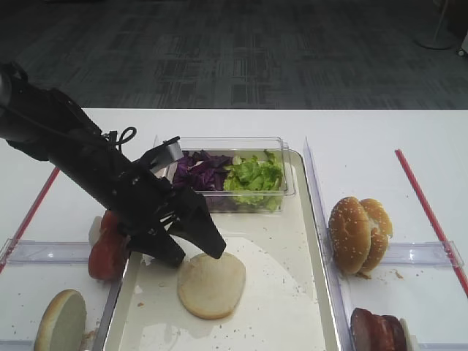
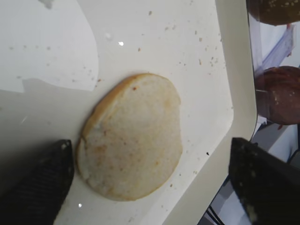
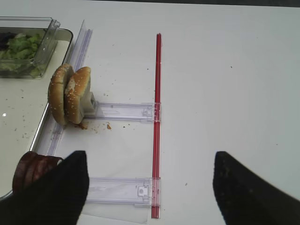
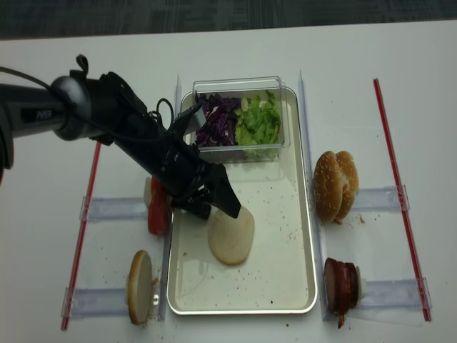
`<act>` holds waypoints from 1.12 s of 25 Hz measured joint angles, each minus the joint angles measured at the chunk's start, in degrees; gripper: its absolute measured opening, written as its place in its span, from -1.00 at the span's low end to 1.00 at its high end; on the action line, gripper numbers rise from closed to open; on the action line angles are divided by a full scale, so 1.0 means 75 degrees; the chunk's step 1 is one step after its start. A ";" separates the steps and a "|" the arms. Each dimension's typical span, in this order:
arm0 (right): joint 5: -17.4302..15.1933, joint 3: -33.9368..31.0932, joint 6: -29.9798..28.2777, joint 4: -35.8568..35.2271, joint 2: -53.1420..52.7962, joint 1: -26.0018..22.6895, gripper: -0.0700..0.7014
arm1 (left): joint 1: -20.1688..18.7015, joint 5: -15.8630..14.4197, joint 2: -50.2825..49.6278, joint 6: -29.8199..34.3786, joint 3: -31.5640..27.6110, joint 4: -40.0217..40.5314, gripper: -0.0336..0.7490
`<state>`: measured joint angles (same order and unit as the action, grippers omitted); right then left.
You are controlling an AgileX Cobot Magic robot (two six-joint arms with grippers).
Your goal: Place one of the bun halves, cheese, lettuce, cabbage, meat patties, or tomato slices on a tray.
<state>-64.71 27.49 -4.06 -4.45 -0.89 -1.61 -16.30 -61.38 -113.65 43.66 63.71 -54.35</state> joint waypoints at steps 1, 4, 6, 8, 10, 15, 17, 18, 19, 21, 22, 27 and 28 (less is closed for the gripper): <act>0.0000 0.0000 0.0000 0.0000 0.0000 0.0000 0.66 | 0.0000 -0.0038 0.0000 -0.0015 0.0000 0.0000 0.66; 0.0000 0.0000 0.0000 0.0000 0.0000 0.0000 0.66 | 0.0000 -0.0122 0.0000 -0.0066 0.0000 0.0000 0.66; 0.0000 0.0000 0.0000 0.0000 0.0000 0.0000 0.66 | 0.0000 -0.0205 0.0000 -0.0153 0.0000 -0.0017 0.66; 0.0000 0.0000 0.0000 0.0000 0.0000 0.0000 0.66 | 0.0000 -0.0259 0.0000 -0.0193 0.0013 -0.0048 0.66; 0.0000 0.0000 0.0000 0.0000 0.0000 0.0000 0.66 | 0.0000 -0.0271 0.0015 -0.0202 0.0013 -0.0065 0.66; 0.0000 0.0000 0.0000 0.0000 0.0000 0.0000 0.66 | 0.0000 -0.0504 0.0132 -0.0234 0.0013 -0.0210 0.66; 0.0000 0.0000 0.0000 0.0000 0.0000 0.0000 0.66 | 0.0000 -0.0531 0.0283 -0.0231 0.0013 -0.0226 0.66; 0.0000 0.0000 0.0000 0.0000 0.0000 0.0000 0.66 | 0.0000 -0.0579 0.0347 -0.0231 0.0051 -0.0226 0.66; 0.0000 0.0000 0.0000 0.0000 0.0000 0.0000 0.66 | 0.0000 -0.0662 0.0428 -0.0255 0.0106 -0.0226 0.66; 0.0000 0.0000 0.0000 0.0000 0.0000 0.0000 0.66 | 0.0000 -0.0755 0.0606 -0.0376 0.0269 -0.0209 0.66; 0.0000 0.0000 0.0000 0.0000 0.0000 0.0000 0.66 | 0.0000 -0.0771 0.0667 -0.0461 0.0380 -0.0209 0.66; 0.0000 0.0000 0.0000 0.0000 0.0000 0.0000 0.66 | 0.0000 -0.0832 0.0941 -0.0913 0.1107 -0.0005 0.66; 0.0000 0.0000 0.0000 0.0000 0.0000 0.0000 0.66 | 0.0000 -0.0852 0.0986 -0.0972 0.1246 0.0095 0.66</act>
<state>-64.71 27.49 -4.06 -4.45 -0.89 -1.61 -16.30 -67.77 -106.26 36.37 73.05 -53.64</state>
